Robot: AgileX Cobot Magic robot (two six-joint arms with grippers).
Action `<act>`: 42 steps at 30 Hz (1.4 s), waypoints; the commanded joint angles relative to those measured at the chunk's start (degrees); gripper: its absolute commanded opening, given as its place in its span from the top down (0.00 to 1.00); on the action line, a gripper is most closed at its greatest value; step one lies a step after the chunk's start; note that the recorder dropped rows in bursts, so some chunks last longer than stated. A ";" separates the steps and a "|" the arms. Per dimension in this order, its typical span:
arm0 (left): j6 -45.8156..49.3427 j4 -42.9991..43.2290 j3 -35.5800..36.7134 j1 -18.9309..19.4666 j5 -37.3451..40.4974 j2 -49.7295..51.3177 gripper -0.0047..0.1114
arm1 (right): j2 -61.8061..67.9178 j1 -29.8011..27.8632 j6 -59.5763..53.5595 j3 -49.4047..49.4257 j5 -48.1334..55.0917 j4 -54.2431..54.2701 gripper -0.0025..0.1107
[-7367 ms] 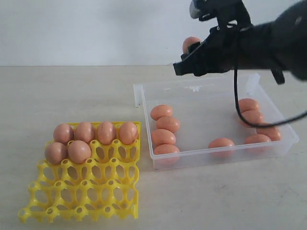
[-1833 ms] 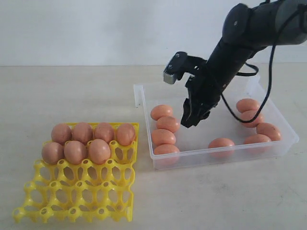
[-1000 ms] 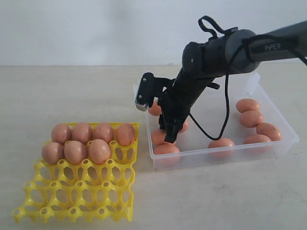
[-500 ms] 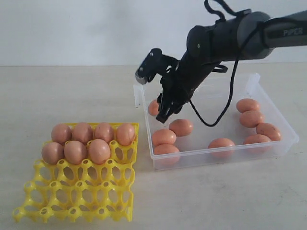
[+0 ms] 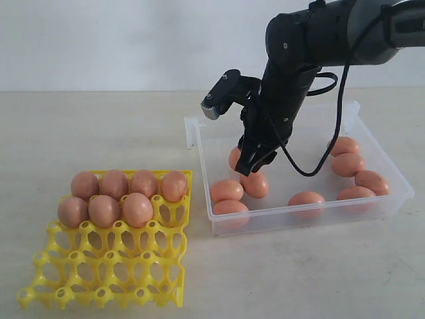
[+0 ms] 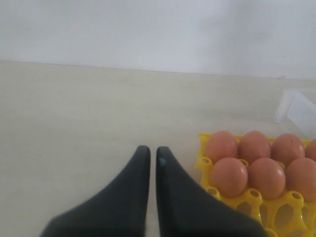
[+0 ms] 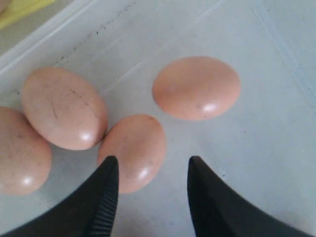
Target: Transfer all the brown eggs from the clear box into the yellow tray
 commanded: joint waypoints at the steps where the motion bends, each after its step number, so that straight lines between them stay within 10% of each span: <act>1: -0.01 0.31 0.23 -0.36 -0.41 -0.20 0.92 | 1.97 -0.06 1.76 0.21 0.38 0.37 0.64; 37: -0.01 0.31 0.23 -0.36 -0.41 -0.20 0.92 | 7.14 -0.06 7.27 0.21 -6.93 0.37 0.64; 42: -0.01 0.31 0.23 -0.36 -0.41 -0.20 0.92 | 7.14 -0.06 7.26 0.21 -7.04 0.37 0.42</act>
